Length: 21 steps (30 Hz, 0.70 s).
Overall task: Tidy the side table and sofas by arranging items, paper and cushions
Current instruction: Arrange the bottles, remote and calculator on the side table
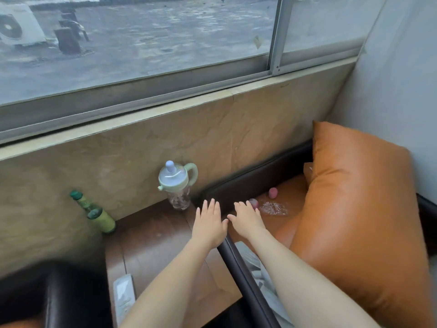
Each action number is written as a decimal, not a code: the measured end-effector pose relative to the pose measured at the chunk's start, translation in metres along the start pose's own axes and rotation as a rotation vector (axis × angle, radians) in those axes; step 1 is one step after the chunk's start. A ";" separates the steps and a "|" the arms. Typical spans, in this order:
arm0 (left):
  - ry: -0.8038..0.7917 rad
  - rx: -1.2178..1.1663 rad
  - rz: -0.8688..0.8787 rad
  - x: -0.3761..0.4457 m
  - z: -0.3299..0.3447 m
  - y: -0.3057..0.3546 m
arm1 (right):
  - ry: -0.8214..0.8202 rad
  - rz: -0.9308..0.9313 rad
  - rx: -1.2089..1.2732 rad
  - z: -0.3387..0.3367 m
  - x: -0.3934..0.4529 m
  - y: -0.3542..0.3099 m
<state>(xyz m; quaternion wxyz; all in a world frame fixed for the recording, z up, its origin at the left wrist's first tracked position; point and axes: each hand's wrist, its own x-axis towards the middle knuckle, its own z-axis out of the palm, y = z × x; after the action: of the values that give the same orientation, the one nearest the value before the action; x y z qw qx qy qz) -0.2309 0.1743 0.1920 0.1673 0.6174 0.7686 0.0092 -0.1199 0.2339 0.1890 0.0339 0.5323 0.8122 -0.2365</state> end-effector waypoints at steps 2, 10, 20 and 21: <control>-0.035 0.003 0.006 0.015 0.009 0.008 | -0.020 0.017 0.019 0.005 0.014 0.015; -0.123 0.049 -0.019 0.123 0.041 0.036 | -0.083 0.104 0.060 0.016 0.116 0.104; -0.223 0.090 0.056 0.244 0.133 0.080 | -0.149 0.260 0.058 0.053 0.207 0.230; -0.229 0.094 0.066 0.255 0.142 0.083 | -0.151 0.262 0.053 0.058 0.216 0.240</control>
<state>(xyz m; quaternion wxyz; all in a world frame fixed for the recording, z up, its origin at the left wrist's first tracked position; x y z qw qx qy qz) -0.1608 0.4097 0.0132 0.2246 0.6465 0.7233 -0.0919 -0.0134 0.4700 -0.0121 0.1116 0.6152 0.7242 -0.2909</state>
